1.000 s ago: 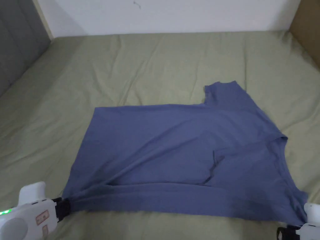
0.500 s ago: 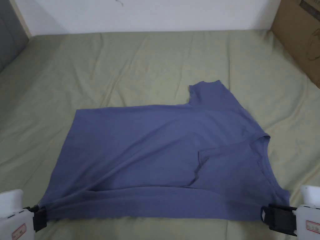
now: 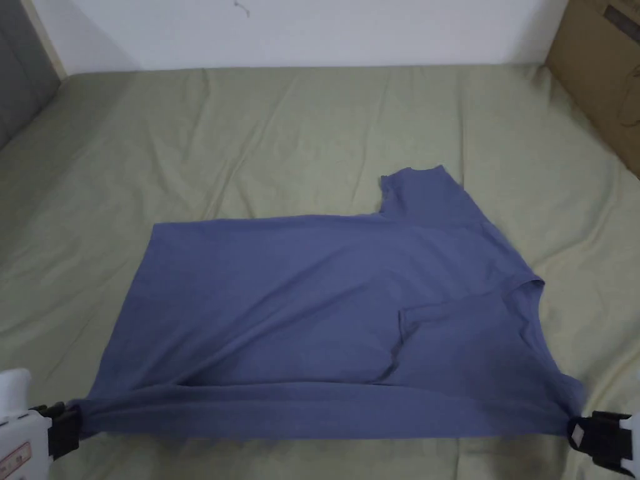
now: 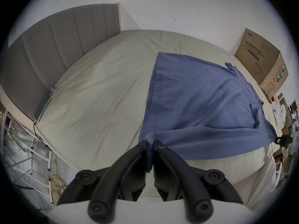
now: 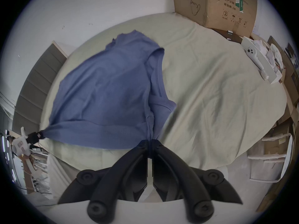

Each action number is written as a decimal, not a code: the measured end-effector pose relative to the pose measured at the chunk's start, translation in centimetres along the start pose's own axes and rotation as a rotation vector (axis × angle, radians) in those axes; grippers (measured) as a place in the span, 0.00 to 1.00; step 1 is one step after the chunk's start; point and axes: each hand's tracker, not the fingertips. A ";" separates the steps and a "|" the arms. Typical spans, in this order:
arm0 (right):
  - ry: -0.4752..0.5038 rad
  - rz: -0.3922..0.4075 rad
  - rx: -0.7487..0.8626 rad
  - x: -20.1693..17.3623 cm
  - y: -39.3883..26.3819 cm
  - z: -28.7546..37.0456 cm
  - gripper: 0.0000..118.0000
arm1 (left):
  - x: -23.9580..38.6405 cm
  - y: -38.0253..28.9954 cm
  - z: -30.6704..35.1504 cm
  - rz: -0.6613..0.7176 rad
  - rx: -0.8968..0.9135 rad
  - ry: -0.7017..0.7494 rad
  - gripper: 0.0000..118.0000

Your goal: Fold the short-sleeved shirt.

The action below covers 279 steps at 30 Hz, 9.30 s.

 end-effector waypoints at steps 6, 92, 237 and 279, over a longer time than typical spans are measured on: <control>0.005 0.006 0.004 -1.2 7.5 -2.1 0.02 | 1.3 6.3 -2.5 -0.085 0.006 0.009 0.06; -0.041 -0.080 -0.069 4.1 -4.8 -2.6 0.23 | -0.3 -3.3 -0.7 -0.118 -0.150 0.066 0.37; 0.216 0.397 0.001 -20.2 -3.5 -5.5 0.01 | -11.9 -5.3 -8.8 0.858 -0.040 -0.443 0.05; 0.095 -0.084 0.157 -3.5 -4.1 0.1 0.01 | 17.6 1.2 -0.5 -0.048 -0.035 -0.487 0.00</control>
